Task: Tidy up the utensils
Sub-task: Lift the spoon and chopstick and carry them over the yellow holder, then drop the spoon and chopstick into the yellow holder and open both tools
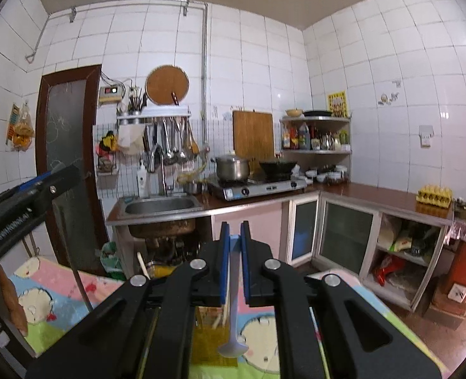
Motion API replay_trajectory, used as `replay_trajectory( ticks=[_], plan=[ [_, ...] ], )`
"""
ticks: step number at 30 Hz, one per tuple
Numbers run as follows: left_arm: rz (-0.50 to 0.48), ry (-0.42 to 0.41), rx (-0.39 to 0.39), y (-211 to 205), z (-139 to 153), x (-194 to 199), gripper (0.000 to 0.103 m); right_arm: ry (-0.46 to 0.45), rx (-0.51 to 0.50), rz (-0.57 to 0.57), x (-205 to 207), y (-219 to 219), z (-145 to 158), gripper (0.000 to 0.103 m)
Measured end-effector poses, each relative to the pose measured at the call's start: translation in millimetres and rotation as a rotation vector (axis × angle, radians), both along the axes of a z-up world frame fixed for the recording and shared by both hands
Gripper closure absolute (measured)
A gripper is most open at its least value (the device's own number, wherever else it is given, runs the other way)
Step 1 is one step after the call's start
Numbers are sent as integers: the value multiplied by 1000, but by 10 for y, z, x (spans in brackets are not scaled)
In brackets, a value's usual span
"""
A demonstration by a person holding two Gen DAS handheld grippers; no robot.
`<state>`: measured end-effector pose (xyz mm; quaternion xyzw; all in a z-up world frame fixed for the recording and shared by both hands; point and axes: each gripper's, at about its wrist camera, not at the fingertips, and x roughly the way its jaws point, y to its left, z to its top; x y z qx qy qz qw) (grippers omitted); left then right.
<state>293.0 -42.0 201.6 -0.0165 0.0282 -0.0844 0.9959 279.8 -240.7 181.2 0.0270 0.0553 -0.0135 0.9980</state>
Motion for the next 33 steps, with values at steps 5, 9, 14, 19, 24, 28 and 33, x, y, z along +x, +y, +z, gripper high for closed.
replay_trajectory(
  ticks=[5, 9, 14, 19, 24, 28, 33],
  plan=[
    [-4, 11, -29, -17, 18, 268, 68, -22, -9, 4, 224, 35, 212, 96],
    [7, 11, 4, -94, -98, 500, 68, -6, 12, 13, 417, 44, 183, 96],
    [10, 71, -11, -57, -362, 808, 68, 38, 44, 25, 651, 35, -16, 96],
    [20, 144, -8, -9, -685, 1039, 68, 88, 37, 27, 815, 24, -211, 96],
    [22, 189, 5, -6, -923, 1115, 68, 154, 32, 32, 958, 21, -389, 96],
    [24, 223, 24, -41, -1072, 1134, 68, 213, 13, 31, 1072, 50, -597, 96],
    [29, 242, 61, -70, -1196, 1104, 68, 285, 9, 25, 1199, -10, -892, 95]
  ],
)
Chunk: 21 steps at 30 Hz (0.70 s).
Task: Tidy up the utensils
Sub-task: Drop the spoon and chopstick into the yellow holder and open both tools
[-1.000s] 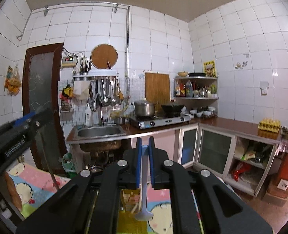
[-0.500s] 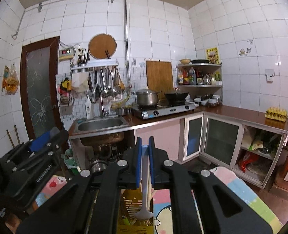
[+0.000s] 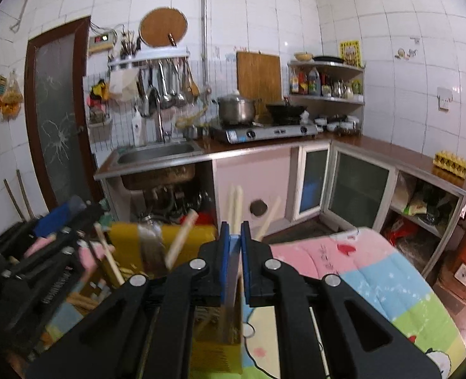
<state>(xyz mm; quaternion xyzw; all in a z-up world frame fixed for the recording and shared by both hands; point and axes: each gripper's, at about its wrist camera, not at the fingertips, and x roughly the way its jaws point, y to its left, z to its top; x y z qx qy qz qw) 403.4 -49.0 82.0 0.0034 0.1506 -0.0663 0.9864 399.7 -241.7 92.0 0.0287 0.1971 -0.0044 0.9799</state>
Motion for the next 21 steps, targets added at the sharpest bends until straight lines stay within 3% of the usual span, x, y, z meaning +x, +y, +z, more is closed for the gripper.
replay_trajectory(
  ticks=[5, 6, 7, 8, 12, 16, 21],
  plan=[
    [-17, 36, -22, 93, 22, -84, 64, 9, -4, 2, -47, -63, -114, 90],
    [-15, 32, -20, 111, 47, -128, 53, 10, -7, -4, -63, -66, -104, 75],
    [-12, 24, -20, 127, 78, -177, 42, 9, -3, -7, -95, -84, -84, 51],
    [-8, 11, -25, 157, 123, -249, 38, -4, 4, -12, -151, -103, -57, 42],
    [-18, -2, -52, 275, 254, -522, 22, -13, -10, -19, -343, -144, 45, 41],
    [-12, -25, -76, 393, 318, -878, 8, -32, -12, -34, -671, -158, 101, 22],
    [24, -35, -56, 487, 288, -1371, 5, -49, -15, -16, -1174, -75, 69, 9]
  ],
)
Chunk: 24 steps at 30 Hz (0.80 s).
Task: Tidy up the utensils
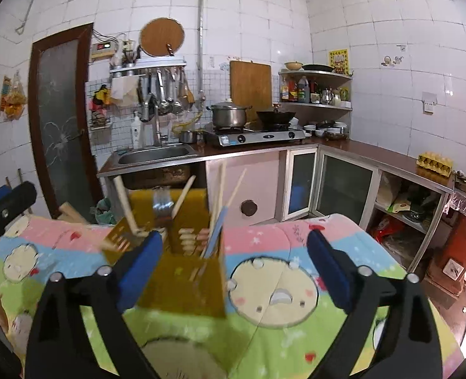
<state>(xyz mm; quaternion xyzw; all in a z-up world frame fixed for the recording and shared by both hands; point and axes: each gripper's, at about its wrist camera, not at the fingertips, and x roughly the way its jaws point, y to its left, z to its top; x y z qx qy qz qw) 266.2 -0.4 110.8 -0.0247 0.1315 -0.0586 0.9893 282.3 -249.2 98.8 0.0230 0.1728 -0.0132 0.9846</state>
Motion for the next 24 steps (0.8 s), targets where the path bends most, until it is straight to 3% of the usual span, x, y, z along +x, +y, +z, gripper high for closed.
replay_trajectory(
  ticks=[8, 16, 24],
  plan=[
    [-4, 11, 2, 127, -209, -808, 5, -40, -8, 13, -913, 210, -157, 4],
    [-18, 21, 62, 78, -545, -1378, 5, -55, 23, 20, -1597, 367, -376, 4],
    [2, -17, 83, 52, -889, -1596, 5, -97, 5, 9, -1815, 423, -670, 4]
  ],
)
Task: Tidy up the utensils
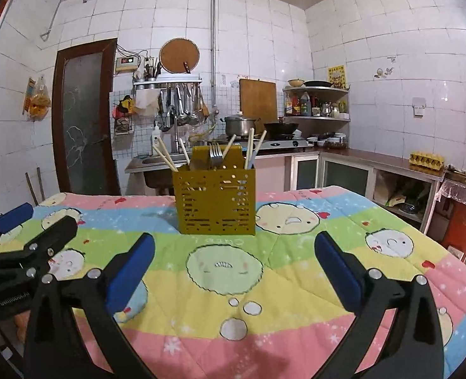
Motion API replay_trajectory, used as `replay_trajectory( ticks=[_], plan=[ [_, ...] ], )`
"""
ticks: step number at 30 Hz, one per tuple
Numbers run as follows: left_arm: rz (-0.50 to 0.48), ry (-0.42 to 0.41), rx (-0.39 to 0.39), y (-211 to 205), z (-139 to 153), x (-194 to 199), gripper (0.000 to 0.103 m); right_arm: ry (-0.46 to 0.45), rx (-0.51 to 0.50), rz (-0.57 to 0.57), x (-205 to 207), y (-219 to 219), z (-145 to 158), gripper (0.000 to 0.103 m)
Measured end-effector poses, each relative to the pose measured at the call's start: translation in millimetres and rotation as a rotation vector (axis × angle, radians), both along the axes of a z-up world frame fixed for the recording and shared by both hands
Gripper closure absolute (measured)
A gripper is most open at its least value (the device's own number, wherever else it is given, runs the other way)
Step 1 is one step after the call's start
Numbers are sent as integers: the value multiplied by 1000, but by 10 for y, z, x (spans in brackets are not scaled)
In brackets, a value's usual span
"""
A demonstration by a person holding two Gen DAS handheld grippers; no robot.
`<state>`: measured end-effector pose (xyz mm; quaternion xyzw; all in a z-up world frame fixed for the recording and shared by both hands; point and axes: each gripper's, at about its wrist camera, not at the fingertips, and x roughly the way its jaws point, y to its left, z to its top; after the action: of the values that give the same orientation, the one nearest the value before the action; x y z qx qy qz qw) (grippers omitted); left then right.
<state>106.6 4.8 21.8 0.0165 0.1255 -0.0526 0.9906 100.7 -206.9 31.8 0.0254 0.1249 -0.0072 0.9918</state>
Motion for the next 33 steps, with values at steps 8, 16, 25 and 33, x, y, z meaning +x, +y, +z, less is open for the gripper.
replay_trajectory(
  ticks=[8, 16, 25, 33],
  plan=[
    [-11, 6, -7, 27, -139, 10, 5, -19, -13, -11, -60, 28, -103, 4],
    [-7, -22, 3, -27, -150, -49, 5, -9, -13, 5, -87, 34, -146, 4],
    [-10, -42, 13, -53, -151, -93, 5, -17, 12, -14, -120, -35, -158, 4],
    [-18, -34, 5, -43, -154, -79, 5, -19, 9, -18, -130, -28, -169, 4]
  ],
)
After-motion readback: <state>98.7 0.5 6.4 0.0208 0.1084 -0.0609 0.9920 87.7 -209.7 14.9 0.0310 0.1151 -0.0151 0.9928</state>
